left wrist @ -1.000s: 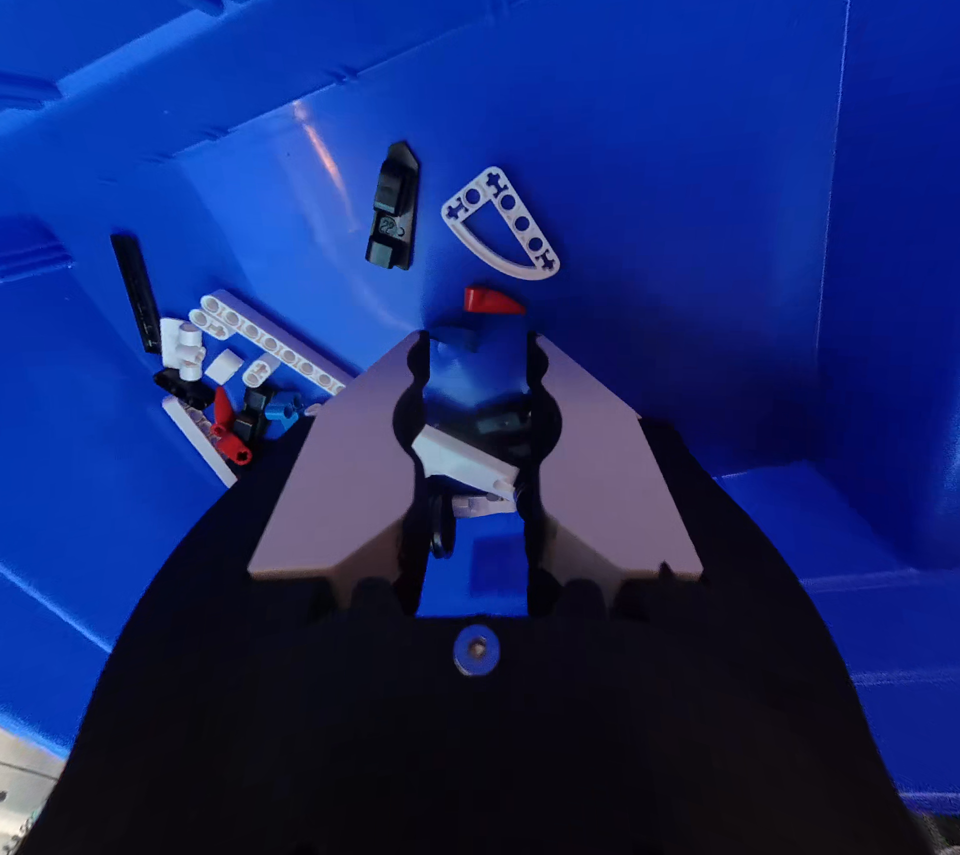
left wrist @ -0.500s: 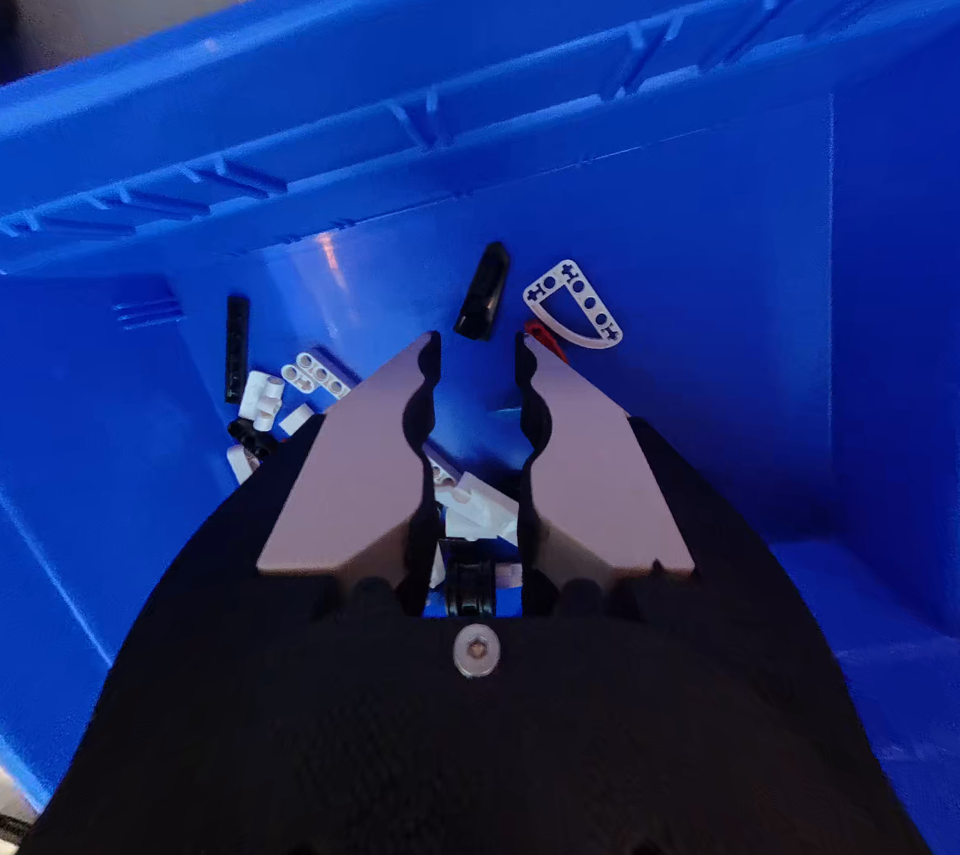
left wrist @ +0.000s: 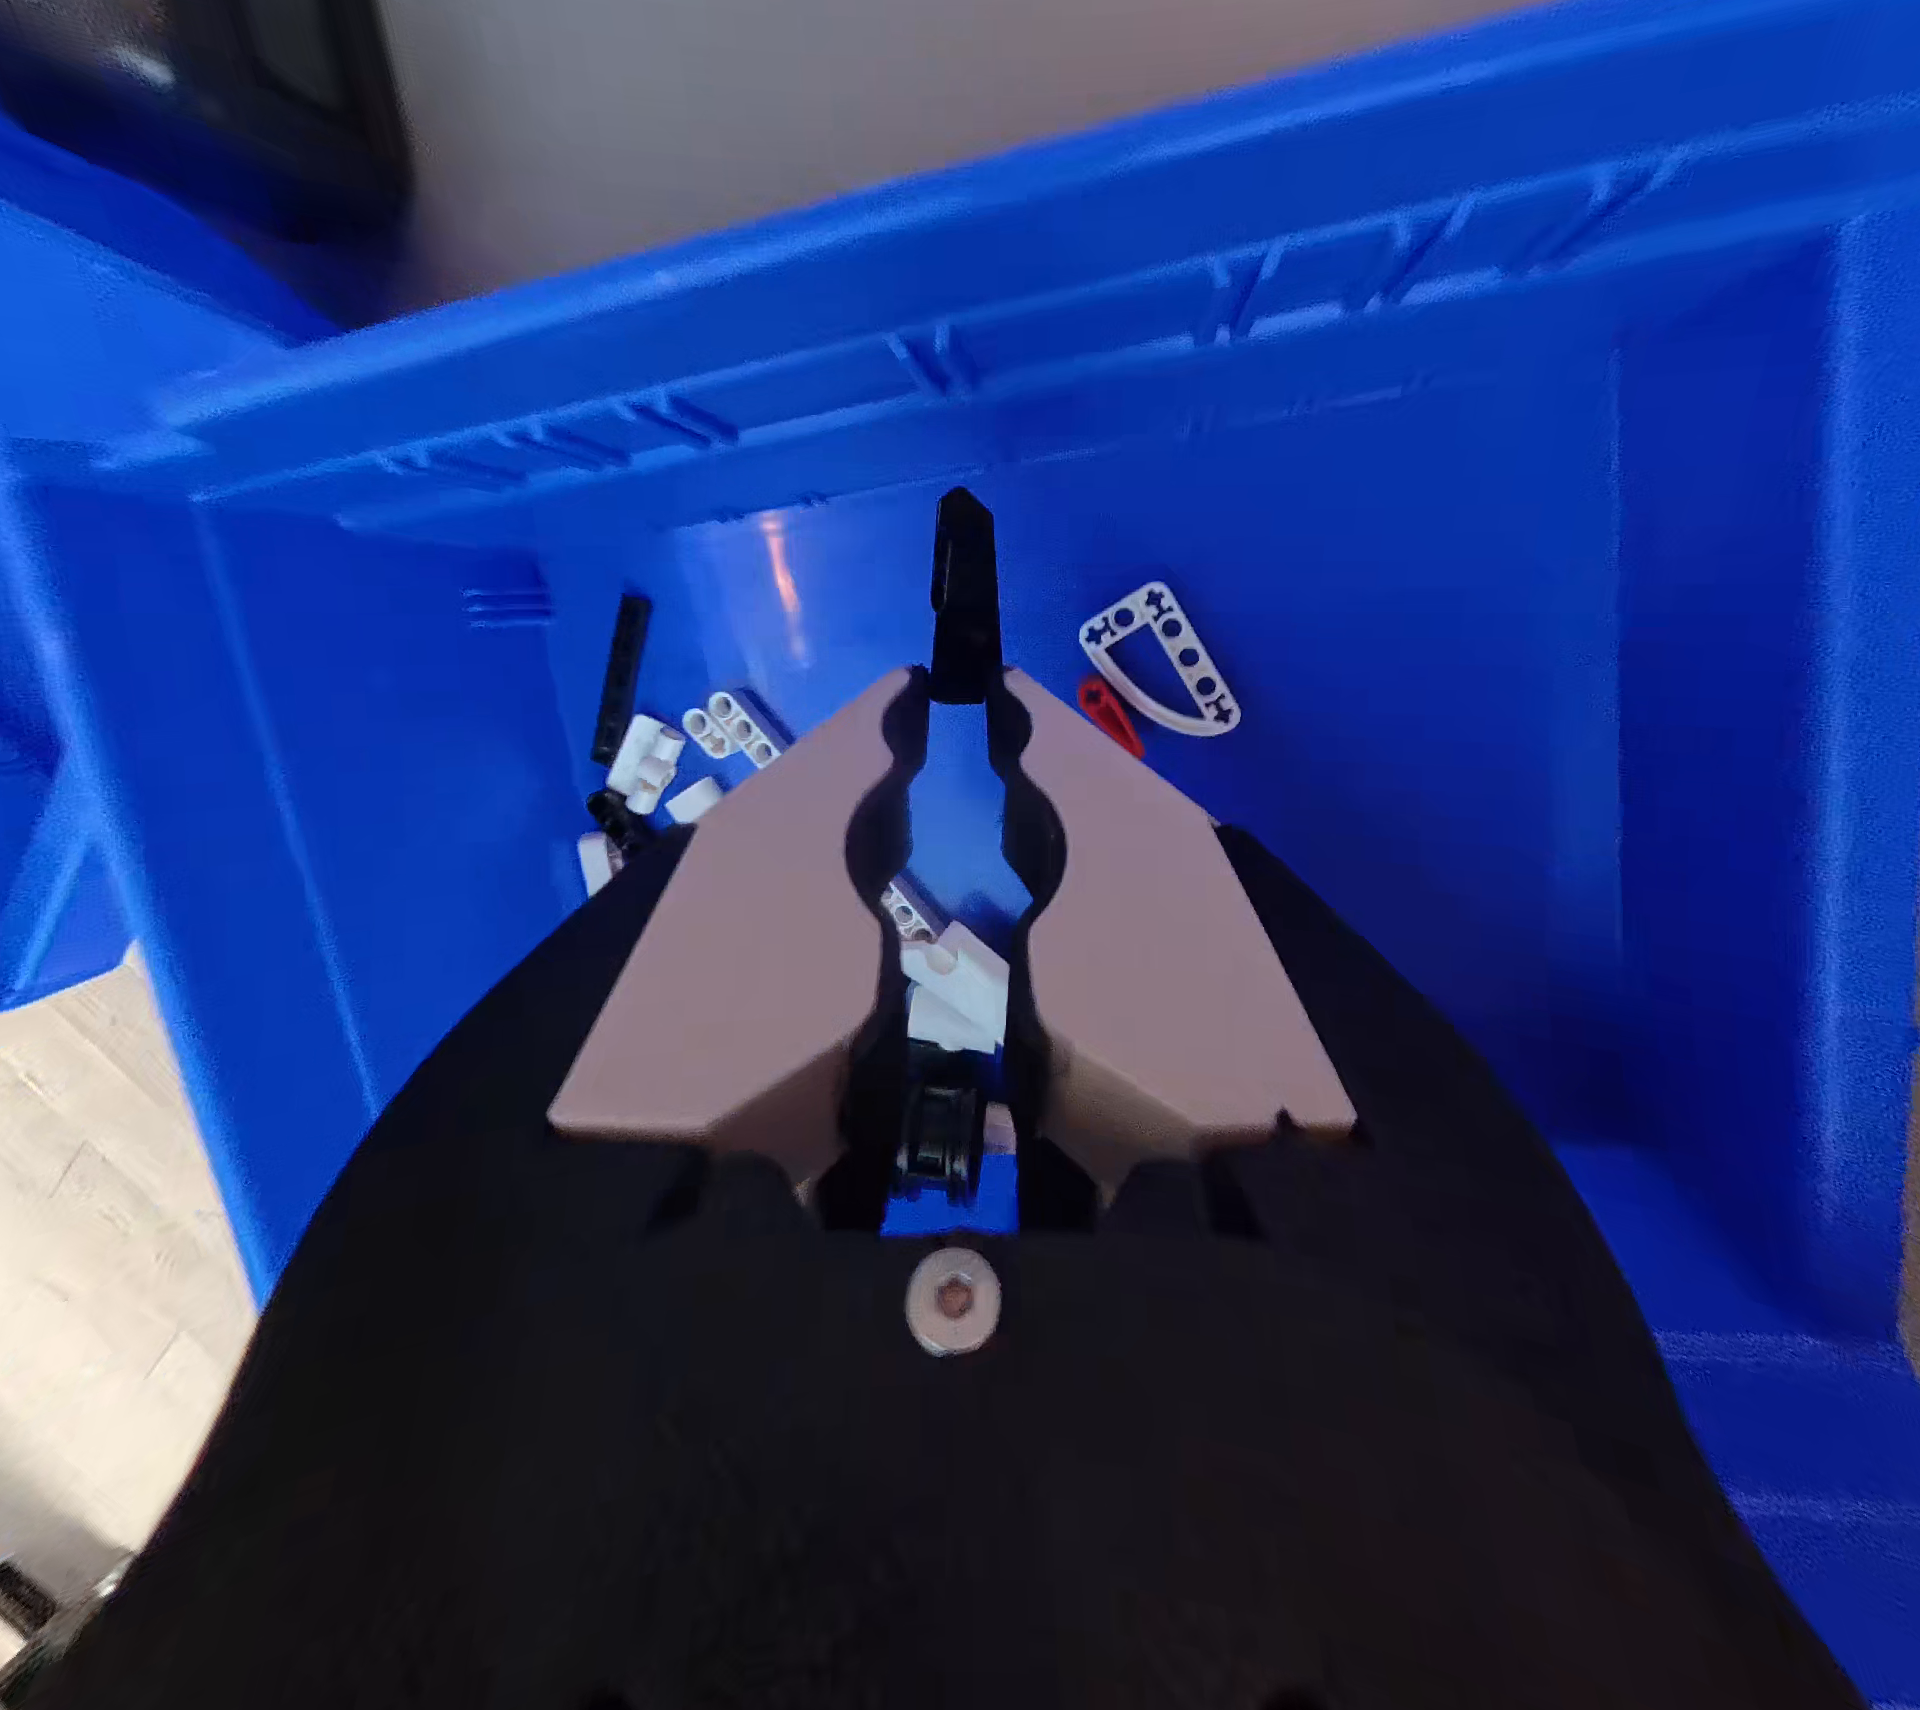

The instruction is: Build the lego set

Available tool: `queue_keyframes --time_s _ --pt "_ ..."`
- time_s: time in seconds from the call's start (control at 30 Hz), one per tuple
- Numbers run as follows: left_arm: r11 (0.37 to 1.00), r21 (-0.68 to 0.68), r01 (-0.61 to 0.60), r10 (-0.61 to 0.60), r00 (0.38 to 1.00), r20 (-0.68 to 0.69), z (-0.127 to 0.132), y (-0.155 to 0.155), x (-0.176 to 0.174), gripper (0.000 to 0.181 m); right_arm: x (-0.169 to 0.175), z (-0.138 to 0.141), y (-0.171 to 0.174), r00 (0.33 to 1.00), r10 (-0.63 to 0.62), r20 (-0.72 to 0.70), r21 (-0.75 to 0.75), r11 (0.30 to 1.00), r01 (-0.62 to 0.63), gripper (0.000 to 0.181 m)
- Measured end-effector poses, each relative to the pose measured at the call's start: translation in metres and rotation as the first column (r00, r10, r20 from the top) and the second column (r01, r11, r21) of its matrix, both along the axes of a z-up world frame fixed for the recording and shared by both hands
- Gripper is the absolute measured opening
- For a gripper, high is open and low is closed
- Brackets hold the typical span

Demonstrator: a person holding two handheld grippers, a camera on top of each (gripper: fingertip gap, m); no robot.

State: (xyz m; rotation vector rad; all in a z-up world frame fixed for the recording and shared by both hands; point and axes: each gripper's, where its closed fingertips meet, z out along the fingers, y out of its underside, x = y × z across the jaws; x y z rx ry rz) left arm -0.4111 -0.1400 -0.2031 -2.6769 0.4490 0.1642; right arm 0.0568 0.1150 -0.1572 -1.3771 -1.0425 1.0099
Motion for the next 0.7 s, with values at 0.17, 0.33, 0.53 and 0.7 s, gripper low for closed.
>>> queue_keyframes --time_s 0.17,0.33,0.53,0.7 --pt "0.898 0.433 -0.081 0.019 0.989 0.145 0.098 0.023 0.053 0.009 -0.007 0.001 -0.017 0.998 0.050 0.035 0.087 0.995 -0.053 0.000" --pt "0.696 0.701 -0.156 -0.185 0.904 0.385 0.137 0.057 0.174 0.009 -0.014 0.013 -0.041 0.993 0.117 0.007 0.124 0.985 -0.117 0.003" --pt "0.696 0.678 -0.236 -0.358 0.705 0.612 0.083 0.125 0.327 0.008 -0.019 0.027 -0.064 0.974 0.211 -0.084 0.003 0.977 -0.211 0.004" --pt "0.750 0.635 -0.187 -0.380 0.663 0.645 0.058 0.157 0.397 0.009 -0.025 0.026 -0.087 0.948 0.304 -0.097 -0.064 0.948 -0.311 0.007"
